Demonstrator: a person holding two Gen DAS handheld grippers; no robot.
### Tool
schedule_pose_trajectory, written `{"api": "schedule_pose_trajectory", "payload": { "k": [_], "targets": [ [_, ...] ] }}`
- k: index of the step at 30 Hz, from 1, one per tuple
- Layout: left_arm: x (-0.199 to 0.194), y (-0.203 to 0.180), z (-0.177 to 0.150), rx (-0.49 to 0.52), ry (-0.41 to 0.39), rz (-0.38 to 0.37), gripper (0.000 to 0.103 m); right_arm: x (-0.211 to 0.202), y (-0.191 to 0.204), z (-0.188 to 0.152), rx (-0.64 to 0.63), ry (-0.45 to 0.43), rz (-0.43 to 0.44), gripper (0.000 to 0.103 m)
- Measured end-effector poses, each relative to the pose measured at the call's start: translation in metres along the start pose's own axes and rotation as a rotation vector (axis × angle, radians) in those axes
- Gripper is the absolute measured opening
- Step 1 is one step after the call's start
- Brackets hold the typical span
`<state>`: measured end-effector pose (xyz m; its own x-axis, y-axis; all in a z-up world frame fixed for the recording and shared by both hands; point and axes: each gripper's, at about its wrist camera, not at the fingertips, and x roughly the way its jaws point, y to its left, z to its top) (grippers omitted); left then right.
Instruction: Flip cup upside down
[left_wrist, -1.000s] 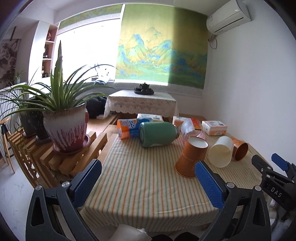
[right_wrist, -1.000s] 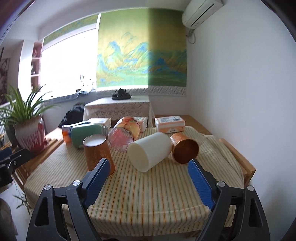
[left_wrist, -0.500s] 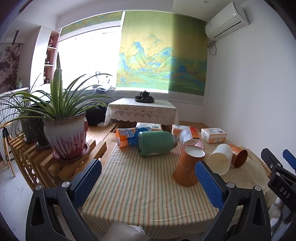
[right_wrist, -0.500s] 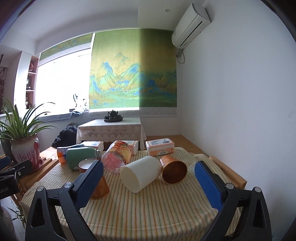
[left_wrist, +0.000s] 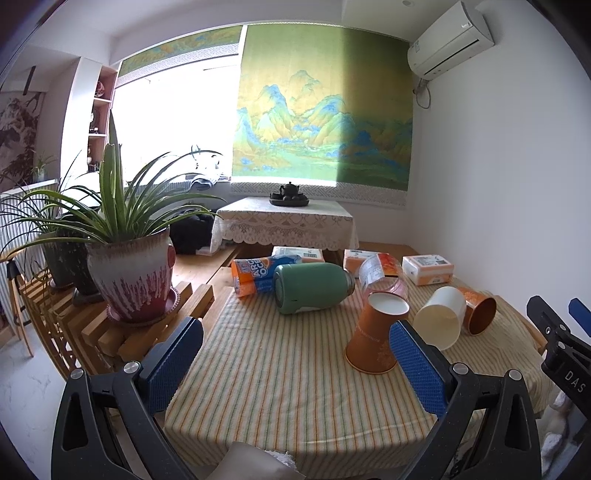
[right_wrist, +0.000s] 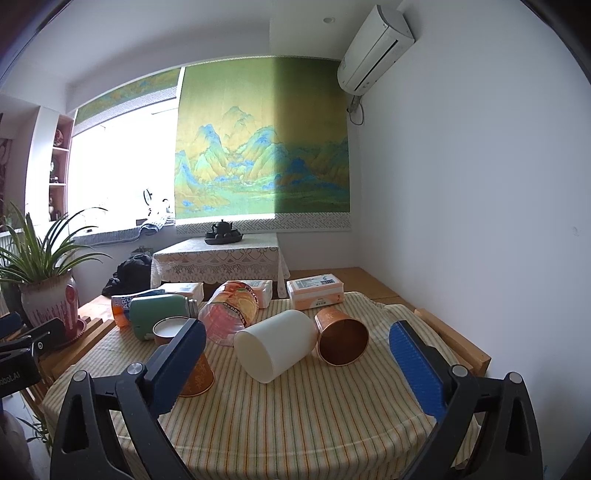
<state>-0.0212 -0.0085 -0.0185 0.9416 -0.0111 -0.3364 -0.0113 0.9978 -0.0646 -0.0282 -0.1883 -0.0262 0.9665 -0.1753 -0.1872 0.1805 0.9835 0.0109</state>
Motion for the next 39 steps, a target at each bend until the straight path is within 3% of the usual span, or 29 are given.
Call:
{"api": "schedule_pose_trajectory", "payload": {
  "k": [39],
  "targets": [
    [0.0079, -0.0015, 0.0002, 0.012, 0.015, -0.006, 0.102, 0.0045, 0.0009, 0.0009, -0.014, 0.017, 0.007, 0.098]
  ]
}}
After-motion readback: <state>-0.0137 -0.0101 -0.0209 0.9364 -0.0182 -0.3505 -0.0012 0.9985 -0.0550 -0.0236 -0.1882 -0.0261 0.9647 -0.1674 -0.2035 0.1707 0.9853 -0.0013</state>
